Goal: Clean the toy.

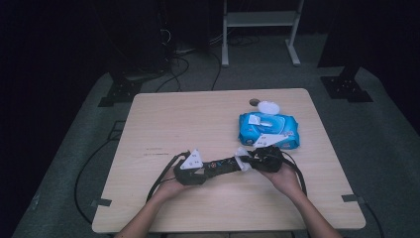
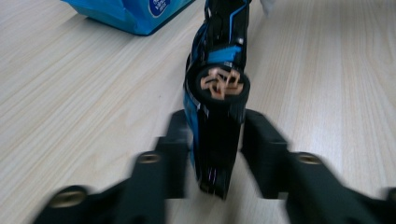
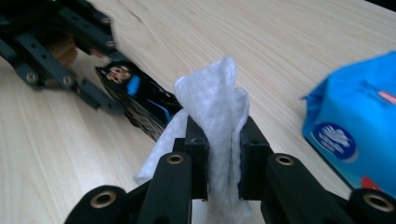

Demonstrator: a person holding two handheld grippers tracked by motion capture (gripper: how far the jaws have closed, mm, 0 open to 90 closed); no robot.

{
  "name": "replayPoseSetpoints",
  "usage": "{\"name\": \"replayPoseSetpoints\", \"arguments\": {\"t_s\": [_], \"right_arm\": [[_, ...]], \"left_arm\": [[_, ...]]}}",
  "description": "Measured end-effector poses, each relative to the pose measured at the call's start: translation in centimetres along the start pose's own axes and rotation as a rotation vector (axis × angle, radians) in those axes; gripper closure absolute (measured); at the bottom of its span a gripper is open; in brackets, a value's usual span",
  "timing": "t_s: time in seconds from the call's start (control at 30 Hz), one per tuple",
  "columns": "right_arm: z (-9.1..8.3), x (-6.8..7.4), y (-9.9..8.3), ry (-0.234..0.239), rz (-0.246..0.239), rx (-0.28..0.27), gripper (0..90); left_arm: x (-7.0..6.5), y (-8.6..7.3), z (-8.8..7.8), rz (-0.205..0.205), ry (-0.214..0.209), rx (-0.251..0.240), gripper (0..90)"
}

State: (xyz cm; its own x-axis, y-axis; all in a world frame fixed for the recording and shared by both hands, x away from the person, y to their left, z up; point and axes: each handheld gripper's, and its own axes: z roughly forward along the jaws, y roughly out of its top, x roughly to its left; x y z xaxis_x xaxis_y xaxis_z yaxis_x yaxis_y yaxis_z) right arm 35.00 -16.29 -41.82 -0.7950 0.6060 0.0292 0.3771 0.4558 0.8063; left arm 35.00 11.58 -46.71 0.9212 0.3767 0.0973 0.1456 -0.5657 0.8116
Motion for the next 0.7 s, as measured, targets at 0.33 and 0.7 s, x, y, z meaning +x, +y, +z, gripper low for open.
{"name": "replayPoseSetpoints", "arguments": {"t_s": [0.33, 0.7], "right_arm": [[3.0, 2.8, 2.5, 0.065, -0.083, 0.020, 77.0], [2.0, 1.3, 1.1, 0.051, -0.044, 0.028, 76.8]], "left_arm": [[0.1, 1.5, 1.0, 0.025, -0.012, 0.031, 35.9], [0.5, 2.2, 1.4, 0.055, -0.054, 0.053, 62.8]]}}
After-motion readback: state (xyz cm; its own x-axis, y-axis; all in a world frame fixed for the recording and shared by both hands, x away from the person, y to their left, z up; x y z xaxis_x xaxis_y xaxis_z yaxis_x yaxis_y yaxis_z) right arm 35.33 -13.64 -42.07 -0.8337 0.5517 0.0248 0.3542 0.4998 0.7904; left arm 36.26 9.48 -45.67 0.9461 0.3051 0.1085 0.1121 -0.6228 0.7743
